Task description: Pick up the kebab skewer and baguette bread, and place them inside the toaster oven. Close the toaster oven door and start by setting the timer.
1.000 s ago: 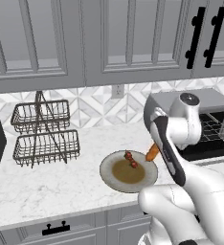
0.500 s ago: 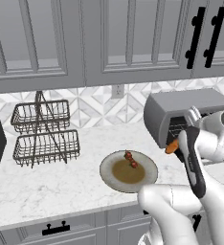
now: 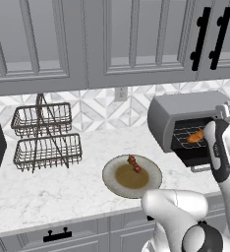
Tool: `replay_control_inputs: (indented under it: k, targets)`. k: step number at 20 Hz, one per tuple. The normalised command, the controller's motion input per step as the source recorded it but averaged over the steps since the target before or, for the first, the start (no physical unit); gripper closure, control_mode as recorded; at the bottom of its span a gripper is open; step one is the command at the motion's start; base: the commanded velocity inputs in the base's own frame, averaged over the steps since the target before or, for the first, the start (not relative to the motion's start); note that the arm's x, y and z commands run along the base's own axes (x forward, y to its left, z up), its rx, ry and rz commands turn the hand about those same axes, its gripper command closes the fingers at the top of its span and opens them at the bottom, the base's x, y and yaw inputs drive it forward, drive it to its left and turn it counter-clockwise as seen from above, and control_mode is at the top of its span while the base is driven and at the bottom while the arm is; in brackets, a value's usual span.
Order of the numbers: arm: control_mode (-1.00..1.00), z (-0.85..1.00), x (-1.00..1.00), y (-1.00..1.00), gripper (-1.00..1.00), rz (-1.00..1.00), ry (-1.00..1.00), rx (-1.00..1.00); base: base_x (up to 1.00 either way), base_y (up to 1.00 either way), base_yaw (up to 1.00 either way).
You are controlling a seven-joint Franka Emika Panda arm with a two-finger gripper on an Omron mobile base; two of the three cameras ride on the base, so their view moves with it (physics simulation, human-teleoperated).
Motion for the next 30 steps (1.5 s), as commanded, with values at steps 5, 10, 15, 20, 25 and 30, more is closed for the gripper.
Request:
replay_control_inputs:
  k: [5, 10, 15, 20, 25, 30]
  targets:
    - [-1.0, -0.01, 0.05, -0.35, 1.0, 0.0, -0.01, 0.0, 0.0, 0.0, 0.0]
    - [-1.0, -0.13, 0.24, -0.21, 1.0, -0.02, -0.07, 0.01, 0.0, 0.0, 0.0]
    - [-1.0, -0.21, 0.22, -0.05, 1.0, -0.08, -0.03, 0.0, 0.0, 0.0, 0.0]
    - [-1.0, -0.1, 0.31, -0.03, 1.0, -0.01, 0.0, 0.0, 0.0, 0.0, 0.0]
    - [-1.0, -0.16, 0.24, -0.04, 1.0, 0.0, 0.0, 0.0, 0.0, 0.0, 0.0]
    - [-1.0, -0.12, 0.11, -0.11, 1.0, 0.0, 0.0, 0.0, 0.0, 0.0, 0.0]
